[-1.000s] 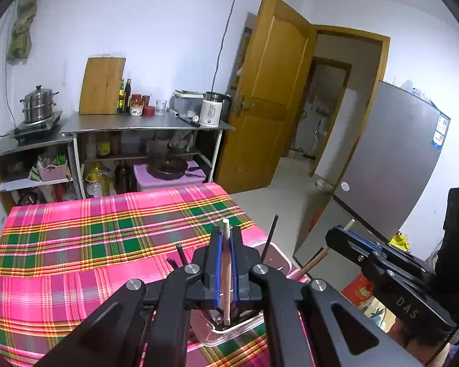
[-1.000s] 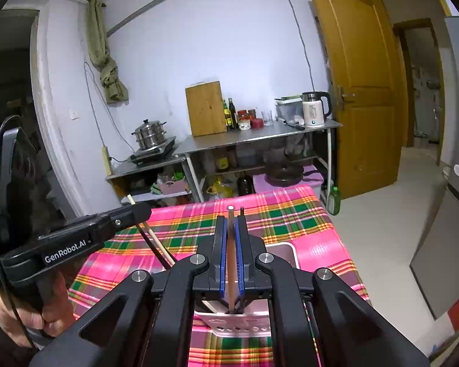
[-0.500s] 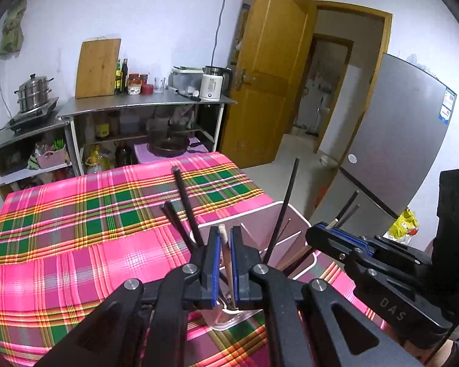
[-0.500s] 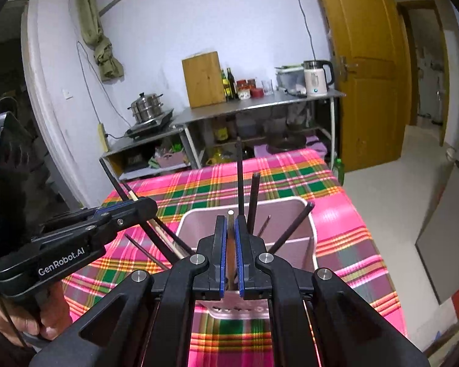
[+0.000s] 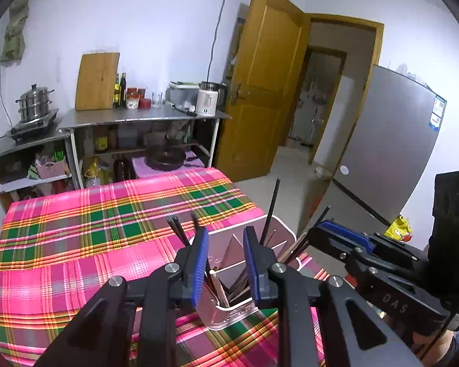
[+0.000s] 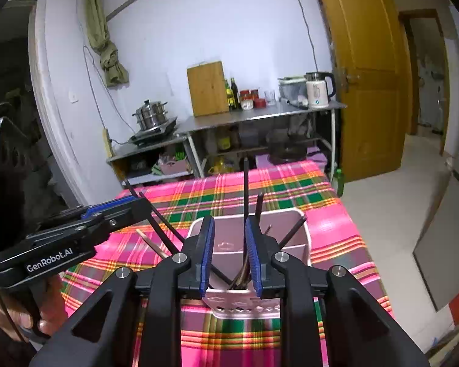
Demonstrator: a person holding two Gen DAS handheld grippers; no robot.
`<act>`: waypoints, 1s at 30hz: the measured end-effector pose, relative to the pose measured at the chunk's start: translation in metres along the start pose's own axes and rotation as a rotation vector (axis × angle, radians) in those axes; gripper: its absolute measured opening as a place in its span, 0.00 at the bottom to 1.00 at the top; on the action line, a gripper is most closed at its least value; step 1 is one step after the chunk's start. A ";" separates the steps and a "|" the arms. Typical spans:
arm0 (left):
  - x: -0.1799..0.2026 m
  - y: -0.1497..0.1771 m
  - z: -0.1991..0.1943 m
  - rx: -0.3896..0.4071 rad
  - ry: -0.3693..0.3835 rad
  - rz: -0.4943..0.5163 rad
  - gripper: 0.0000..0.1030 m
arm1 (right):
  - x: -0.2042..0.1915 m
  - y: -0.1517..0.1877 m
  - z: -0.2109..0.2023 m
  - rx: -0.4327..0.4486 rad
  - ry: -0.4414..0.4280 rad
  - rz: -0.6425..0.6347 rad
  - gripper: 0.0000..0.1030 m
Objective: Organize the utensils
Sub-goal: 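Open both tools to release the chopsticks and withdraw from the holder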
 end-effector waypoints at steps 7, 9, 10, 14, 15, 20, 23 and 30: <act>-0.006 0.003 -0.023 0.019 -0.001 -0.020 0.23 | -0.009 0.001 -0.023 0.022 0.011 -0.011 0.21; -0.008 0.010 -0.028 0.019 -0.004 -0.025 0.23 | -0.012 0.006 -0.028 0.024 0.013 -0.012 0.21; -0.009 0.013 -0.031 0.018 -0.005 -0.028 0.23 | -0.014 0.008 -0.030 0.024 0.014 -0.012 0.21; -0.014 0.032 -0.040 0.010 -0.007 -0.047 0.23 | -0.020 0.024 -0.037 0.016 0.015 -0.012 0.22; -0.015 0.037 -0.042 0.009 -0.008 -0.048 0.23 | -0.022 0.028 -0.038 0.013 0.020 -0.014 0.22; -0.017 0.065 -0.053 0.001 -0.018 -0.034 0.23 | -0.028 0.054 -0.043 -0.012 0.022 -0.013 0.22; -0.016 0.083 -0.058 -0.003 -0.025 -0.019 0.23 | -0.033 0.069 -0.048 -0.023 0.022 -0.017 0.22; -0.015 0.123 -0.073 -0.008 -0.039 0.013 0.23 | -0.048 0.101 -0.060 -0.047 0.031 -0.036 0.22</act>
Point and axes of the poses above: each gripper's, at about its wrist camera, not at the fingertips, and z roughly the way its jaws point, x to its right, y to its underside, the point moved 9 cm from there along z, roughly the way its jaws point, and after that the axes turned 13 degrees about -y, right-handed, at the moved point
